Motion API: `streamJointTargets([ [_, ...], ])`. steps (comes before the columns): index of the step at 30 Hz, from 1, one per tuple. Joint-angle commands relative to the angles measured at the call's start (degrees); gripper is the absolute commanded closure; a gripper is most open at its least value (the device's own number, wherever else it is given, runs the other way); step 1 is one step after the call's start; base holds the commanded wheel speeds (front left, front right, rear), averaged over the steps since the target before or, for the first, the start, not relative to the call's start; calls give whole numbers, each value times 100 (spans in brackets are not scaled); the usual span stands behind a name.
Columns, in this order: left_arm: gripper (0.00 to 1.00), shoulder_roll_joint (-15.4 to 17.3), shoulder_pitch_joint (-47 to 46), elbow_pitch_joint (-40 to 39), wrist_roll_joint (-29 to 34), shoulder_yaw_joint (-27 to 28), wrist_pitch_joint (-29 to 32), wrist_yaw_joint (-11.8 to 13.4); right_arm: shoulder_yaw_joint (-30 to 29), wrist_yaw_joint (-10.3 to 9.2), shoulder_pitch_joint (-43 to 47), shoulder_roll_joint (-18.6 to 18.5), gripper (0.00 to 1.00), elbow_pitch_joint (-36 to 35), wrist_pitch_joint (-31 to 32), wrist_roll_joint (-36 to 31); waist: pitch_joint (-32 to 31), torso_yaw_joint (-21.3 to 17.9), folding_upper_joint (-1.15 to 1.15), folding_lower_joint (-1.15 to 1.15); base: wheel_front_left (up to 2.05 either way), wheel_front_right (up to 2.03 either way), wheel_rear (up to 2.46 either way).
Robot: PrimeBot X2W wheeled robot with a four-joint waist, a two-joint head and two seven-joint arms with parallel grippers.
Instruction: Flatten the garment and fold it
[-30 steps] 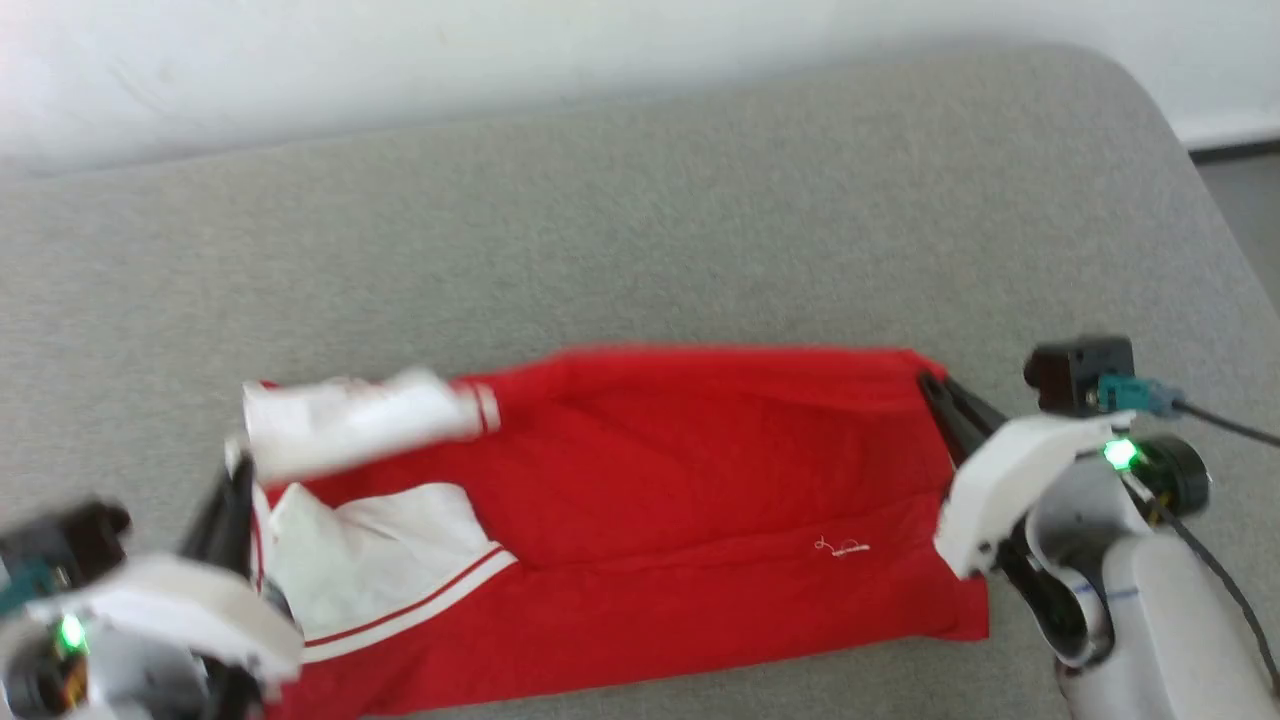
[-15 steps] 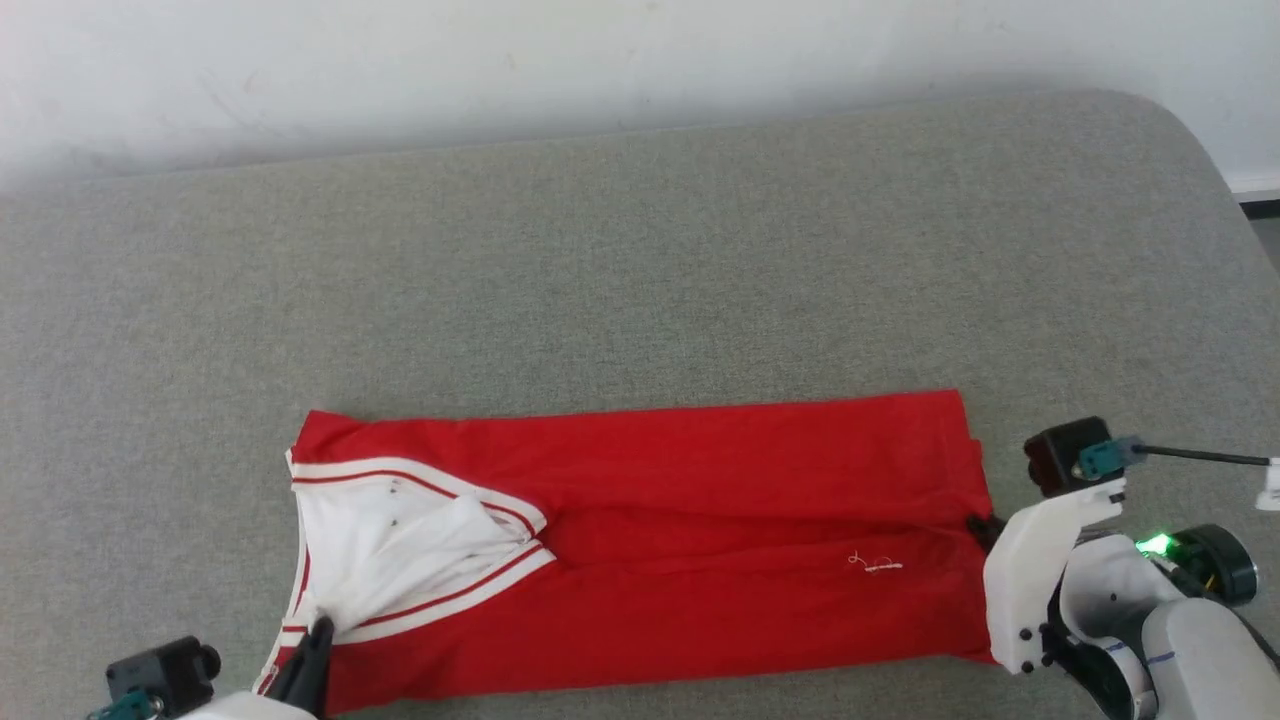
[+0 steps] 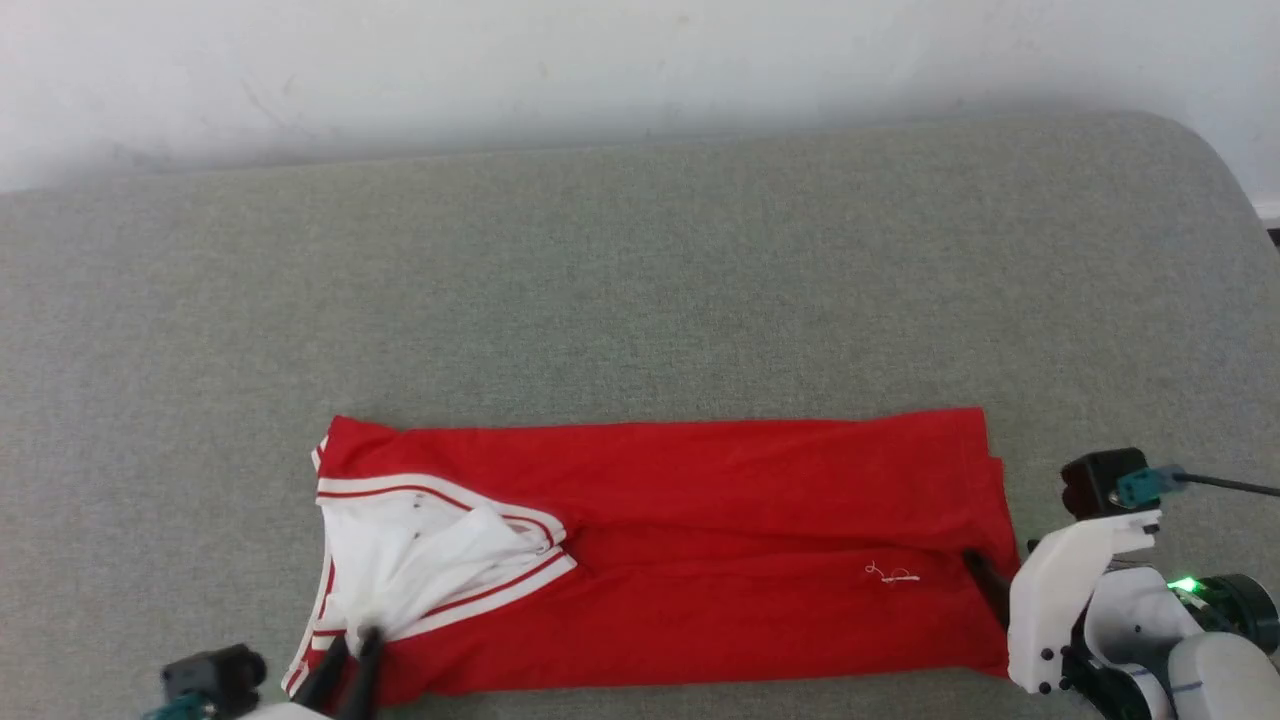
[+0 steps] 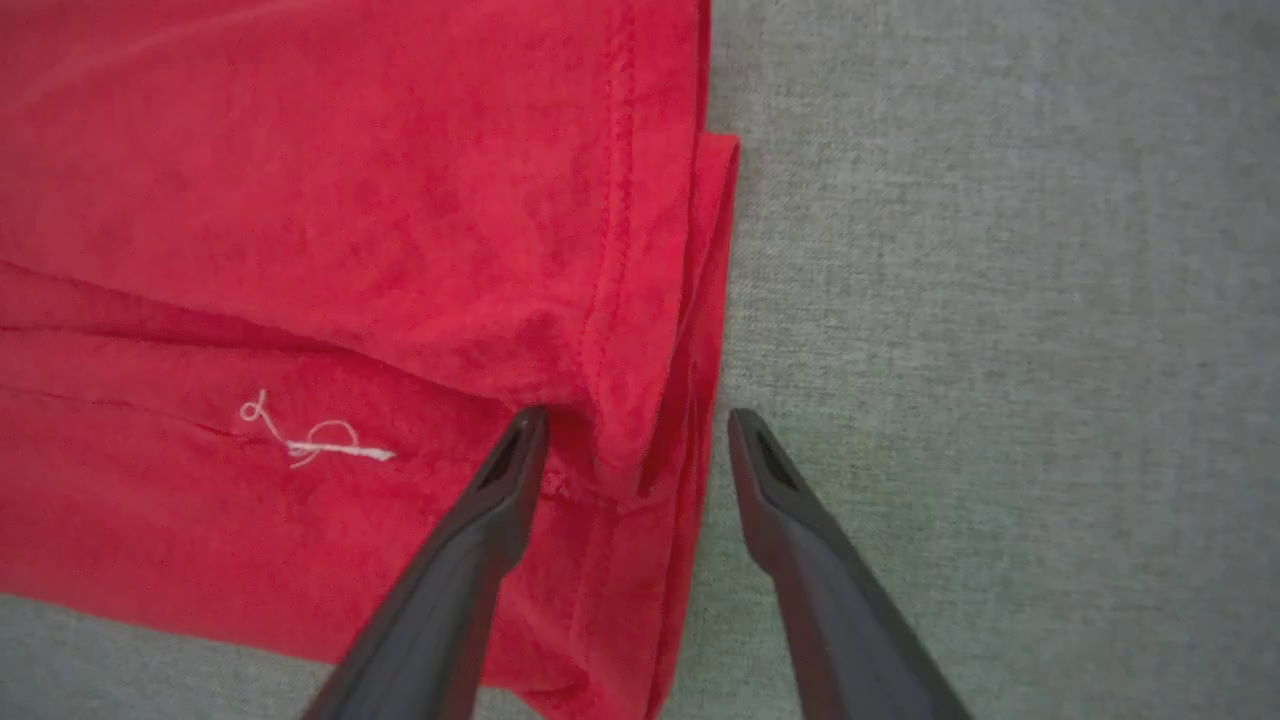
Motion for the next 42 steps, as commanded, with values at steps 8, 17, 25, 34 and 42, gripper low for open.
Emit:
streamJointTargets([
  [8, 0, -235, -442, 160, 845, -287, -930, 156, -533, -10, 498, 459, 0, -659, -879, -78, -316, 213, 0, 0, 0, 0, 0],
  [17, 0, -361, -1123, 111, 1878, -151, -1503, 200, -768, -10, 674, 561, 0, -677, -2102, 369, -476, 273, 0, 0, 0, 0, 0],
  [25, 0, -843, -1547, -48, 2672, 506, -1509, -53, -886, -10, 226, 562, 0, 230, -2407, 699, -500, 261, 0, 0, 0, 0, 0],
  [34, 0, -1282, -1706, 290, 3071, 1006, -1510, -485, -956, -10, -460, 563, 0, 1743, -1656, 402, -483, 240, 0, 0, 0, 0, 0],
  [42, 0, -1488, -1743, 453, 3319, 1280, -1510, -768, -657, -10, -695, 563, 28, 2209, -781, 384, -441, 270, 0, 0, 0, 0, 0],
])
